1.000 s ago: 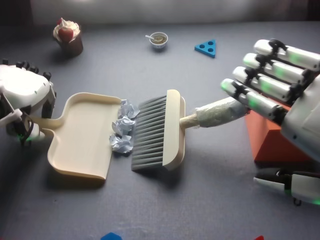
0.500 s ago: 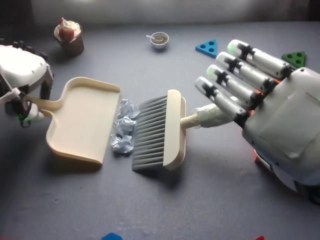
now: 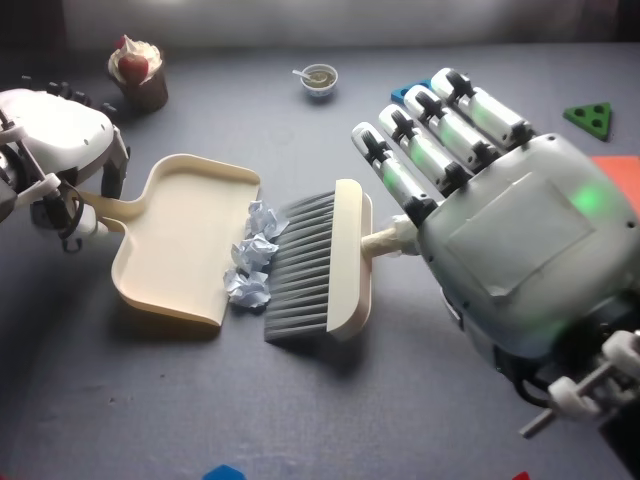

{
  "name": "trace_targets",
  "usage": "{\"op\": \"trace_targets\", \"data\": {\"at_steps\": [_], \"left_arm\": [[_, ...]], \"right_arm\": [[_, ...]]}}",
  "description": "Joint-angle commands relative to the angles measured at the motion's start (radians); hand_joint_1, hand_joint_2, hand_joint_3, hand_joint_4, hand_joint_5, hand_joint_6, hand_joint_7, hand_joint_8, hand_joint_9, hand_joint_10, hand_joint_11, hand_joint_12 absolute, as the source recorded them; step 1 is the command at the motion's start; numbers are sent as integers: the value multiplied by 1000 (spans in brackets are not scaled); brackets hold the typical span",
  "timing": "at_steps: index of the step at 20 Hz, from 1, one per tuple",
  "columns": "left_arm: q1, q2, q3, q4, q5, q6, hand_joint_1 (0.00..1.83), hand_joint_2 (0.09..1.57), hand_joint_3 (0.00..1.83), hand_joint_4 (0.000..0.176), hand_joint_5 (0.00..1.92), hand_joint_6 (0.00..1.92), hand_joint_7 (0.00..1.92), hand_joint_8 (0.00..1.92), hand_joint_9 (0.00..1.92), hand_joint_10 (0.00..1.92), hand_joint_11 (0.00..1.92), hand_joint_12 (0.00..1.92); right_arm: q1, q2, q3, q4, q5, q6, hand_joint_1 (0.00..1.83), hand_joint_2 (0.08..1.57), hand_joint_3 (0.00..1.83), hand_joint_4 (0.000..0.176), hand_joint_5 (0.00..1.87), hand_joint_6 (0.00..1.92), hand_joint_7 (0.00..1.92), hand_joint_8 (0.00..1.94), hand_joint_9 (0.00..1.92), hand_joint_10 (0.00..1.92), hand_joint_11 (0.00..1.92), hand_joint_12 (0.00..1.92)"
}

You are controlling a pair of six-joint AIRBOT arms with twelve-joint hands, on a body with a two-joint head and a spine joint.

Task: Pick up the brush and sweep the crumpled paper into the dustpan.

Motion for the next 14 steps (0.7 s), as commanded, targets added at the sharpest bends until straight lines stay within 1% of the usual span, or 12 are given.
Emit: {"op": "trace_targets", "data": {"at_steps": [1,2,3,4,5,6,7,8,9,10,13,14], "left_arm": [[-6,-2,3,40,-92,2,1078,1093,2,52,1033,891,439,4,377,0,253,338],[-6,-2,3,43,-92,2,1086,1094,0,32,1034,891,427,1,367,0,239,339],[-6,-2,3,44,-91,2,1088,1093,0,29,1035,890,431,3,366,1,239,341],[-7,-2,3,44,-89,2,1080,1089,0,59,1045,874,430,2,365,1,249,348],[-7,-2,3,43,-90,1,1104,1078,0,9,1071,830,448,3,379,3,265,356],[-7,-2,3,43,-90,-1,1102,1078,0,16,1071,830,461,4,393,4,270,357],[-7,-1,3,43,-88,-1,1109,1079,0,0,1069,833,465,3,394,3,263,354],[-7,1,1,43,-86,-1,1097,1089,2,7,1043,875,462,1,392,1,248,350],[-7,2,-2,43,-86,-1,1085,1089,0,40,1044,875,465,1,398,2,251,349],[-7,3,-4,43,-86,-2,1090,1086,0,33,1052,862,457,1,394,1,254,346],[-8,4,-9,43,-85,-2,1091,1085,0,33,1055,857,456,1,392,1,256,344],[-8,5,-11,42,-85,-2,1068,1085,0,93,1049,865,449,2,392,0,252,335]], "right_arm": [[4,-4,11,-62,-109,-11,1062,1015,2,0,183,10,232,8,249,9,280,56],[4,-27,35,-34,-118,-11,1071,1018,3,0,178,6,236,8,249,8,273,53],[4,-44,55,-15,-122,-11,1078,1013,0,0,172,3,234,6,249,7,272,53],[2,-57,71,-4,-122,-11,1066,1008,0,0,173,2,234,5,252,7,279,55],[-1,-70,86,-2,-122,-11,1057,1015,1,0,176,3,235,4,240,1,261,47],[-5,-86,103,-2,-122,-11,1063,1020,3,0,163,0,220,0,224,0,251,43],[-7,-101,120,3,-122,-11,1045,1029,6,0,154,0,201,0,204,0,233,35],[-10,-115,135,7,-120,-11,1049,1023,3,0,145,0,195,0,204,1,243,40],[-11,-128,151,18,-117,-11,1011,1022,2,0,136,0,189,0,198,0,240,38],[-13,-140,167,25,-115,-11,1022,1012,0,0,141,2,190,1,196,0,245,40],[-14,-173,214,23,-112,-11,1025,1009,0,0,142,2,190,1,196,0,246,40],[-14,-183,227,23,-111,-11,1024,1008,0,0,143,3,190,1,197,1,244,40]]}}
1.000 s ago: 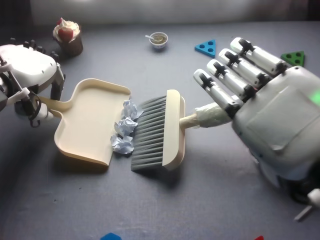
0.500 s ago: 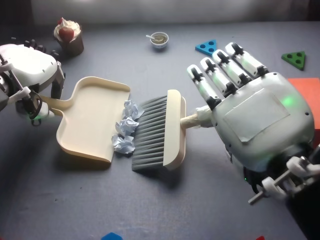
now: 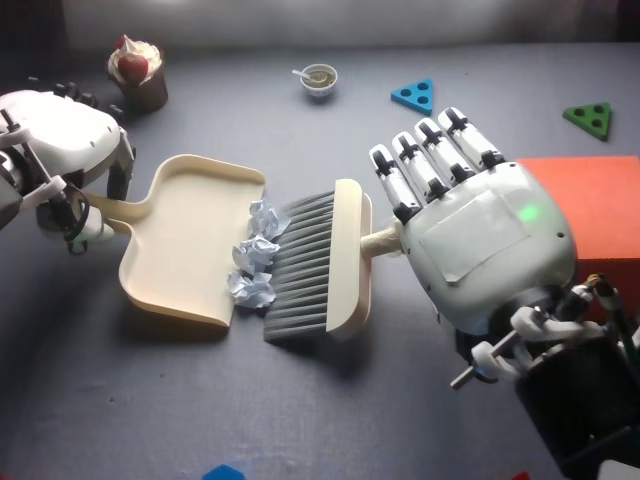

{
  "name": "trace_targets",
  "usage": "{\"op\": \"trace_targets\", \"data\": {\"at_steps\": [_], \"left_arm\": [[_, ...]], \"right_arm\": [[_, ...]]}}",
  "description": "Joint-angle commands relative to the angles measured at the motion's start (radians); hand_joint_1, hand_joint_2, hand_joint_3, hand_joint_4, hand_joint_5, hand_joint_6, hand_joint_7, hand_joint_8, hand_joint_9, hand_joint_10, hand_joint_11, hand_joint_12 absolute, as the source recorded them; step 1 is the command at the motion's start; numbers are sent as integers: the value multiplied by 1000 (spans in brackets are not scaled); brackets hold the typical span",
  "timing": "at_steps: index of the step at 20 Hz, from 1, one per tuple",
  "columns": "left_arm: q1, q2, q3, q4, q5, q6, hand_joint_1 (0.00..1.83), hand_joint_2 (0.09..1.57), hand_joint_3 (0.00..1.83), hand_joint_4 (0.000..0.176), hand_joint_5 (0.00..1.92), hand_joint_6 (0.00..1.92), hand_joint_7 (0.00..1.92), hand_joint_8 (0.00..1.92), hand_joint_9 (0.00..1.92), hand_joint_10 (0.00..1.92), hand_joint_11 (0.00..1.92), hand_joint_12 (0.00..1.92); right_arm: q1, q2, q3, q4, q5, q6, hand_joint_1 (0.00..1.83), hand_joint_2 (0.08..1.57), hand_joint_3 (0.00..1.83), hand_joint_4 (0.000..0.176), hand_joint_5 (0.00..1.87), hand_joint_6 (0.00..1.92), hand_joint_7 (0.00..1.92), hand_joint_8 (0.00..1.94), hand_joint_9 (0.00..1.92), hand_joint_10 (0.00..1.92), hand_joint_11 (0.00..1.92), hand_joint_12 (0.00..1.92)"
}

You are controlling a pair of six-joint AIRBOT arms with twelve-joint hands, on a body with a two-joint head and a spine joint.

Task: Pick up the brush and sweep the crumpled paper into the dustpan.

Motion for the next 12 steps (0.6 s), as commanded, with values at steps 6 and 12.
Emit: {"op": "trace_targets", "data": {"at_steps": [6,12], "left_arm": [[-8,8,-1,37,-86,2,1087,1085,1,43,1053,861,442,3,371,2,267,322],[-14,9,2,40,-89,2,1096,1073,0,37,1080,814,474,4,398,5,269,352]], "right_arm": [[-7,-85,113,-119,-65,-4,1012,997,0,0,158,3,207,6,205,5,234,34],[-3,-163,227,-103,-59,2,1034,990,0,0,158,3,203,4,211,5,246,39]]}}
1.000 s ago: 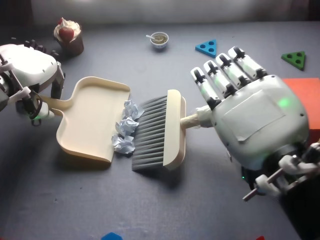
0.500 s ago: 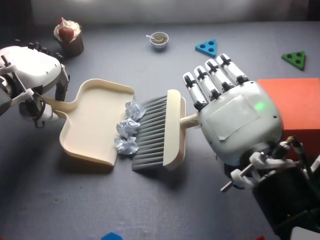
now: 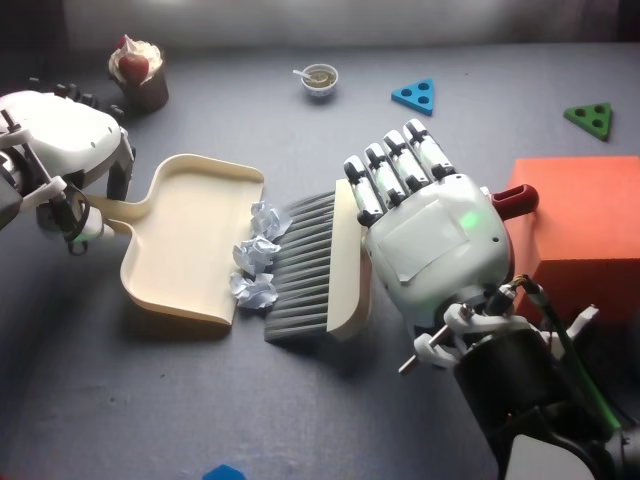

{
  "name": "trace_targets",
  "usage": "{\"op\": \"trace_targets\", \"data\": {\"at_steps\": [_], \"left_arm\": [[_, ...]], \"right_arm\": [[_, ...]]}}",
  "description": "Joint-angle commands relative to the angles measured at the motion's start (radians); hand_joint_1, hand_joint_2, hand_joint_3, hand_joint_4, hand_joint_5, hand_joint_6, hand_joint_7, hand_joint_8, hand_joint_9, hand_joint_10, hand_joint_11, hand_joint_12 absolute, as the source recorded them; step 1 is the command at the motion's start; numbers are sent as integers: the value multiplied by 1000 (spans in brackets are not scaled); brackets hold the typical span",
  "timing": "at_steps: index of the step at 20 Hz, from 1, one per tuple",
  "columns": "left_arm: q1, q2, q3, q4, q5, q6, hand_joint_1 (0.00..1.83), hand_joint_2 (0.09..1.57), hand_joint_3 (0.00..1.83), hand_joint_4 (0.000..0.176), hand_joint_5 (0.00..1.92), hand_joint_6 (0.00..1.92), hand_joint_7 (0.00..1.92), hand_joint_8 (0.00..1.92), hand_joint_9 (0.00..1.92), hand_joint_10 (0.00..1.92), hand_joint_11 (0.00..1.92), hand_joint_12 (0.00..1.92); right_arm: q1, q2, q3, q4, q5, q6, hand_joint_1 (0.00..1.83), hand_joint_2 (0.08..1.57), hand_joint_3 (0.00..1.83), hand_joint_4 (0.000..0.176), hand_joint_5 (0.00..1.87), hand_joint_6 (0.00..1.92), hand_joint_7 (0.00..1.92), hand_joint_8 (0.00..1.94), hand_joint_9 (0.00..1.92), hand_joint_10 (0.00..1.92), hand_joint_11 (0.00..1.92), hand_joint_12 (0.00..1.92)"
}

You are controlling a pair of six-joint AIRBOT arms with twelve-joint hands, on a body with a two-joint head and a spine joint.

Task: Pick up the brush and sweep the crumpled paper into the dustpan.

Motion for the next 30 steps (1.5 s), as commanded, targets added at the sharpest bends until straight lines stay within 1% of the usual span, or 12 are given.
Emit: {"op": "trace_targets", "data": {"at_steps": [1,4,8,11,14,16,20,22,24,26,27,30], "left_arm": [[-16,8,3,40,-89,2,1098,1073,0,34,1081,812,462,0,389,1,244,342],[-24,8,5,40,-89,3,1115,1065,0,0,1099,783,470,5,398,5,273,357],[-32,6,5,40,-88,4,1080,1088,1,56,1044,875,442,1,362,0,219,337],[-38,5,4,40,-88,8,1100,1078,0,19,1069,833,465,4,377,2,230,354],[-42,3,4,40,-83,12,1071,1079,1,95,1062,843,425,1,341,1,223,371],[-43,3,3,40,-83,14,1081,1092,2,45,1035,890,396,2,319,0,188,390],[-45,2,2,40,-83,15,1057,1090,1,115,1034,890,390,0,348,0,152,475],[-47,2,2,40,-83,16,1052,1094,1,120,1025,904,405,3,359,2,149,499],[-48,2,2,40,-83,16,1065,1086,0,102,1045,871,397,0,348,0,138,502],[-51,2,2,42,-83,18,1074,1087,0,77,1045,871,358,7,289,5,88,490],[-51,2,2,42,-83,18,1070,1074,0,113,1072,826,380,6,303,5,109,501],[-52,2,2,41,-83,18,1075,1074,0,98,1073,824,381,1,305,2,32,568]], "right_arm": [[4,3,7,-93,-82,-1,1024,991,0,0,148,0,203,3,215,6,259,45],[11,-16,46,-93,-81,6,1011,1003,2,0,131,6,175,5,188,4,220,27],[19,-41,100,-93,-81,22,1002,1001,2,0,145,4,187,2,194,2,225,29],[25,-54,137,-93,-79,27,988,996,0,0,176,11,220,11,224,10,233,32],[27,-55,143,-93,-72,33,975,997,0,0,210,17,241,13,234,9,243,35],[26,-59,151,-93,-70,37,954,1002,1,0,210,11,252,12,245,10,252,38],[25,-67,164,-93,-66,37,971,967,0,0,576,12,692,18,675,30,528,149],[23,-67,162,-93,-63,37,992,896,15,0,940,19,1024,43,964,98,580,684],[20,-67,163,-93,-58,37,1079,857,0,0,1151,120,860,1745,814,1763,622,1807],[19,-63,162,-103,-55,37,1089,840,3,0,1281,342,1097,1933,1191,1915,1170,1916],[19,-62,163,-109,-55,37,1126,915,4,0,1084,174,1214,1939,1378,1920,1426,1920],[20,-49,162,-136,-55,37,1159,1127,4,0,948,1008,1317,1941,1546,1921,1695,1921]]}}
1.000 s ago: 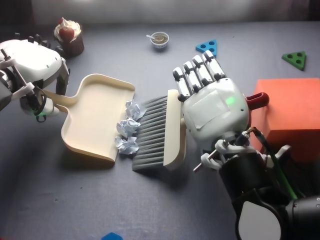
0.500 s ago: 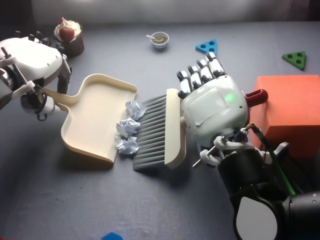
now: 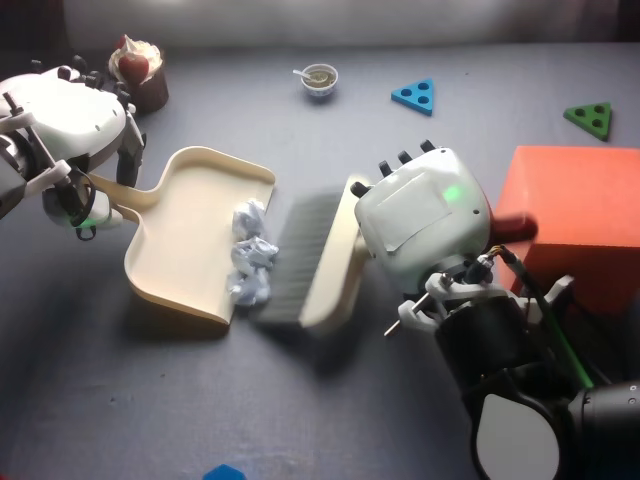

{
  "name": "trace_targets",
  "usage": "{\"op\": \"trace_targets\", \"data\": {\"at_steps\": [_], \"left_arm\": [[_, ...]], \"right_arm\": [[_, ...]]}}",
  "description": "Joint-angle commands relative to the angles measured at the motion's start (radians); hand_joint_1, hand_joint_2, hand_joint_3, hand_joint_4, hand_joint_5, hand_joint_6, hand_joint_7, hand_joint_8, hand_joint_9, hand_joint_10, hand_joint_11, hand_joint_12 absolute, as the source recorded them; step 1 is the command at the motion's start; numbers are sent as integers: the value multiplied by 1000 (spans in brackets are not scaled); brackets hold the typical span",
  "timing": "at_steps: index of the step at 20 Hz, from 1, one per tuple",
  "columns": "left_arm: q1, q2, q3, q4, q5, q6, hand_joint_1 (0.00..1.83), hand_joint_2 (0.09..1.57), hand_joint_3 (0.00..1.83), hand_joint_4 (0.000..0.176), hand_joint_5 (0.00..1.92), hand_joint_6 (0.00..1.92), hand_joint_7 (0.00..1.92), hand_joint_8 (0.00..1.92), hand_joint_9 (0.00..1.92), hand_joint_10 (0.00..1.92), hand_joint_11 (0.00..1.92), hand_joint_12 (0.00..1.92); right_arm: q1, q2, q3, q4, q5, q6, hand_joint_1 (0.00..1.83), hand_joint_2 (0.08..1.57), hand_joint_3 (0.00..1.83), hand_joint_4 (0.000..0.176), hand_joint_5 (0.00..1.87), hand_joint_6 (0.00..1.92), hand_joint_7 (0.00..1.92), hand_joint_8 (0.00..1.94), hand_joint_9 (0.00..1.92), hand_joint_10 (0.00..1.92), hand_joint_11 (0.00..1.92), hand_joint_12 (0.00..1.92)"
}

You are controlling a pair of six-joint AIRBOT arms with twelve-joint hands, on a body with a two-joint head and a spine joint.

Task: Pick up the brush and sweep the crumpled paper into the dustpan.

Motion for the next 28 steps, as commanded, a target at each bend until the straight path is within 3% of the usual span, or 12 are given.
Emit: {"op": "trace_targets", "data": {"at_steps": [1,5,6,7,10,12,19,20,22,24,26,28], "left_arm": [[-15,2,2,40,-85,7,1076,1073,0,97,1075,821,388,3,305,1,24,570],[-17,4,1,40,-82,7,1096,1064,0,56,1098,784,375,0,287,3,37,562],[-17,4,0,40,-82,8,1048,1081,3,152,1048,862,355,2,266,2,23,550],[-17,4,0,40,-79,9,1047,1084,1,152,1043,873,349,1,265,2,24,544],[-17,5,-2,40,-77,10,1062,1083,0,116,1051,861,344,4,268,3,42,537],[-15,7,-3,40,-78,11,1072,1075,0,101,1068,833,384,6,296,4,52,540],[1,0,-10,27,-85,11,1041,1091,1,153,1027,897,384,0,295,0,11,567],[4,-1,-10,26,-88,9,1064,1087,0,104,1042,876,389,1,313,5,25,577],[10,-4,-10,26,-91,3,1061,1080,0,122,1056,852,402,2,330,3,68,589],[15,-4,-12,26,-93,0,1060,1098,3,89,1016,920,382,4,315,3,42,579],[19,-4,-13,26,-96,-2,1043,1091,0,149,1029,895,379,3,317,2,52,576],[22,-9,-12,26,-100,-6,1047,1092,0,137,1030,894,387,2,317,1,55,575]], "right_arm": [[3,21,-1,-84,-93,-8,1142,1167,11,0,872,1168,1211,1941,1490,1921,1666,1921],[5,66,-39,-90,-66,-11,1448,1193,0,0,890,1856,935,1941,1432,1921,1623,1921],[10,82,-54,-90,-55,-16,1460,1188,0,0,909,1886,961,1941,1439,1921,1631,1921],[18,99,-72,-90,-43,-20,1475,1198,1,0,860,1825,884,1915,1414,1921,1603,1921],[63,161,-136,-86,14,-48,1351,1255,15,0,843,1901,694,1626,1350,1921,1562,1889],[103,197,-172,-64,60,-85,1490,1198,0,0,899,1920,793,1925,1363,1921,1572,1920],[301,276,-251,204,212,-526,1466,1175,0,0,940,1921,875,1941,1387,1921,1572,1921],[324,281,-254,255,235,-585,1465,1180,2,0,941,1921,873,1941,1387,1921,1571,1921],[364,285,-258,340,283,-725,1480,1175,0,0,932,1921,808,1921,1372,1921,1574,1921],[396,288,-262,396,321,-841,1497,1170,1,0,940,1921,796,1859,1360,1921,1574,1921],[440,293,-268,527,351,-959,1469,1163,0,0,900,1908,786,1829,1361,1921,1559,1921],[485,295,-268,669,374,-1062,1471,1169,0,0,899,1821,784,1842,1370,1921,1575,1921]]}}
